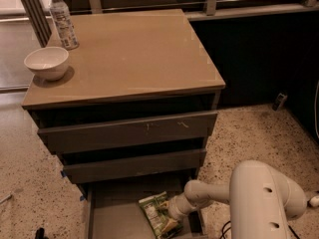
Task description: Pick green jalapeno chip bag from bottom drawer and place on counter
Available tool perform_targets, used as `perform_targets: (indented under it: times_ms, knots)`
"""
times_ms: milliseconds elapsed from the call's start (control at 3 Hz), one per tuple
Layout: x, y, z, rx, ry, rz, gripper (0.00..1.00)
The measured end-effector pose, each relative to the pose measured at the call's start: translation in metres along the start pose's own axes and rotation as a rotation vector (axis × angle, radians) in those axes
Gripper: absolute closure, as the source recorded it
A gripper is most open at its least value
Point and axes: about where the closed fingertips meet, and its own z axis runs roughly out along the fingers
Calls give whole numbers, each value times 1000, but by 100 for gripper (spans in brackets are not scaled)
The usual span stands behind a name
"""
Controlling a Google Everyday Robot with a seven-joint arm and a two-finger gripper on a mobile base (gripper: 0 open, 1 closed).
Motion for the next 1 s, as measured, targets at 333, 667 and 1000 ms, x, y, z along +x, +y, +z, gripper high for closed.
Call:
perform_targets:
  times_ms: [333, 667, 1000]
  knots:
    - [8, -9, 18, 16, -20, -23, 34]
    - [12, -13, 34, 11, -25, -43, 53]
    - [13, -14, 36, 12, -25, -45, 84]
